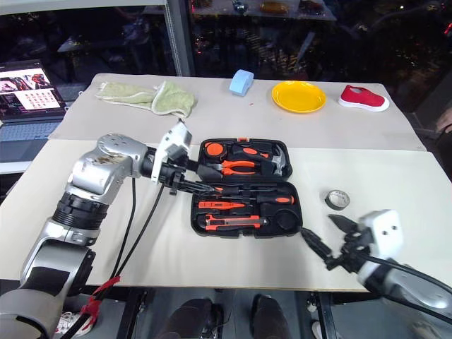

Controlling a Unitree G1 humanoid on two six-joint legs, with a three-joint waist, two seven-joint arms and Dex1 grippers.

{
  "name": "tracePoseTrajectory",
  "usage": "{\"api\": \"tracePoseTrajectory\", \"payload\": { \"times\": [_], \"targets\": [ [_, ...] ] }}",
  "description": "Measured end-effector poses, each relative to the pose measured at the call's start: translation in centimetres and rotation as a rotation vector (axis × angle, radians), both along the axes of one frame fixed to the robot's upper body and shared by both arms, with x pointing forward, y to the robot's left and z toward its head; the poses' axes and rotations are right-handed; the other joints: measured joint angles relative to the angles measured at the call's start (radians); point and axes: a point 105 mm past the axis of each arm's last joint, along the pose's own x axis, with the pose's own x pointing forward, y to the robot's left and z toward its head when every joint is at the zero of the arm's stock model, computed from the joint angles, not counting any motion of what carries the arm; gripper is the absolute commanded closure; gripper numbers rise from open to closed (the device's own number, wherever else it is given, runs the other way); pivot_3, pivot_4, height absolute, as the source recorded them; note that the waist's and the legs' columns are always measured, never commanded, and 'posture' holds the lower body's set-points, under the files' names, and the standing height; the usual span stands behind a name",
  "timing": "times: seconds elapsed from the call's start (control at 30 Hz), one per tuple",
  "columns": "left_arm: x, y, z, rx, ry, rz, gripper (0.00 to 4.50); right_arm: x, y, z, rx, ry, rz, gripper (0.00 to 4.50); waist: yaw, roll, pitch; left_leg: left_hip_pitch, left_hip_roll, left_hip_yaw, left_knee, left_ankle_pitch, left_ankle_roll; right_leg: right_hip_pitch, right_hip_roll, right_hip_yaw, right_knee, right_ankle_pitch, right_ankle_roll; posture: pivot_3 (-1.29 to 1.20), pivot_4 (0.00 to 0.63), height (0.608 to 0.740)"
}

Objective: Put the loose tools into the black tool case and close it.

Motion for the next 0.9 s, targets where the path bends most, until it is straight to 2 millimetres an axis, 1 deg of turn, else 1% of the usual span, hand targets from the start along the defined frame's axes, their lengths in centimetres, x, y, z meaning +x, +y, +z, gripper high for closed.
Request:
{"api": "tracePoseTrajectory", "payload": {
  "times": [0.03, 0.07, 0.17, 0.23, 0.3, 0.33, 0.37, 0.43, 0.5, 0.53, 0.6, 0.63, 0.7, 0.87, 0.9],
  "targets": [
    [-0.1, 0.1, 0.5, -0.042, -0.005, 0.003, 0.12, -0.3, -0.8, 0.1, -0.018, 0.007, -0.010, 0.00, 0.000, 0.000, 0.000, 0.000, 0.000, 0.000, 0.000, -0.001, -0.001, 0.000, 0.000, 0.000, 0.000, 0.000, 0.000, 0.00, 0.150, 0.732],
    [-0.3, 0.2, 0.9, -0.077, -0.009, 0.007, 0.05, -0.7, -1.6, 0.1, -0.035, 0.024, -0.015, 0.00, 0.000, 0.000, 0.000, 0.001, 0.000, 0.000, 0.000, -0.001, -0.002, 0.001, 0.000, 0.000, 0.000, 0.000, 0.000, 0.00, 0.150, 0.732],
    [-0.8, 1.3, 1.1, -0.131, 0.004, 0.022, 0.05, -1.6, -4.9, 1.0, -0.100, 0.068, -0.024, 0.00, -0.005, 0.001, 0.000, 0.004, 0.000, 0.001, -0.001, -0.003, -0.006, 0.003, 0.000, 0.002, 0.000, 0.000, 0.000, 0.00, 0.150, 0.732],
    [-1.2, 1.9, 1.0, -0.127, 0.015, 0.024, 0.05, -1.7, -6.4, 1.6, -0.130, 0.076, -0.030, 0.00, -0.009, 0.000, 0.000, 0.005, 0.000, 0.001, -0.001, -0.004, -0.007, 0.004, 0.000, 0.003, 0.000, 0.000, 0.001, 0.00, 0.150, 0.732],
    [-1.9, 2.1, 1.6, -0.140, 0.022, 0.003, 0.05, -1.3, -7.7, 2.1, -0.173, 0.098, 0.001, 0.00, -0.012, 0.000, 0.001, 0.005, 0.000, 0.002, 0.000, -0.004, -0.007, 0.004, 0.000, 0.003, 0.000, -0.003, 0.005, 0.00, 0.150, 0.732],
    [-2.5, 2.2, 2.4, -0.161, 0.024, -0.019, 0.05, -0.2, -8.2, 2.8, -0.216, 0.105, 0.043, 0.00, -0.019, 0.000, 0.001, 0.005, 0.000, 0.003, 0.000, -0.004, -0.007, 0.005, -0.001, 0.004, 0.000, -0.004, 0.006, 0.00, 0.150, 0.732],
    [-2.8, 2.0, 2.9, -0.172, 0.017, -0.038, 0.05, 0.4, -8.5, 3.3, -0.244, 0.100, 0.057, 0.00, -0.024, 0.000, 0.001, 0.006, 0.000, 0.005, 0.000, -0.004, -0.007, 0.005, -0.001, 0.005, 0.000, -0.004, 0.007, 0.00, 0.150, 0.732],
    [-3.7, 1.8, 3.6, -0.166, -0.020, -0.070, 0.05, 2.6, -8.3, 4.6, -0.292, 0.067, 0.123, 0.00, -0.033, -0.001, 0.001, 0.010, 0.001, 0.005, 0.000, -0.004, -0.007, 0.007, -0.001, 0.006, 0.000, -0.004, 0.007, 0.00, 0.150, 0.732],
    [-4.3, 1.6, 3.5, -0.137, -0.051, -0.090, 0.05, 4.0, -7.8, 4.8, -0.308, 0.062, 0.167, 0.00, -0.030, -0.001, 0.002, 0.010, 0.001, 0.005, -0.002, -0.003, -0.009, 0.007, -0.001, 0.006, 0.000, -0.003, 0.004, 0.00, 0.150, 0.732],
    [-4.4, 1.6, 3.2, -0.118, -0.060, -0.092, 0.05, 4.6, -7.6, 4.6, -0.312, 0.070, 0.186, 0.00, -0.030, -0.001, 0.002, 0.010, 0.002, 0.006, -0.002, -0.003, -0.009, 0.006, 0.000, 0.006, 0.000, -0.001, -0.001, 0.00, 0.150, 0.732],
    [-4.9, 2.1, 2.1, -0.068, -0.077, -0.086, 0.05, 6.4, -6.6, 3.7, -0.329, 0.110, 0.255, 0.00, -0.032, 0.001, 0.002, 0.008, 0.002, 0.007, -0.003, -0.003, -0.009, 0.004, 0.000, 0.007, 0.000, 0.000, -0.002, 0.00, 0.150, 0.732],
    [-5.1, 2.0, 1.8, -0.051, -0.085, -0.092, 0.05, 6.9, -6.4, 3.3, -0.342, 0.135, 0.275, 0.00, -0.031, 0.001, 0.002, 0.006, 0.002, 0.007, -0.003, -0.003, -0.009, 0.003, 0.000, 0.007, 0.000, 0.000, -0.002, 0.00, 0.150, 0.732],
    [-5.4, 2.1, 1.2, -0.021, -0.105, -0.093, 0.05, 8.4, -5.6, 2.2, -0.388, 0.175, 0.328, 0.00, -0.030, 0.001, 0.003, 0.004, 0.002, 0.007, -0.002, -0.003, -0.008, 0.000, -0.001, 0.006, 0.000, 0.001, -0.002, 0.00, 0.150, 0.732],
    [-5.5, 2.2, 1.1, 0.000, -0.140, -0.073, 0.05, 11.5, -4.5, 0.5, -0.459, 0.207, 0.377, 0.00, -0.022, 0.002, 0.003, -0.005, 0.001, 0.007, -0.002, -0.003, -0.008, -0.008, -0.001, 0.005, 0.000, 0.001, -0.002, 0.00, 0.150, 0.732],
    [-5.5, 2.2, 1.1, 0.000, -0.141, -0.072, 0.05, 11.6, -4.4, 0.5, -0.463, 0.209, 0.378, 0.00, -0.022, 0.002, 0.003, -0.005, 0.001, 0.007, -0.002, -0.003, -0.008, -0.009, -0.001, 0.005, 0.000, 0.001, -0.002, 0.00, 0.150, 0.732]
  ]
}}
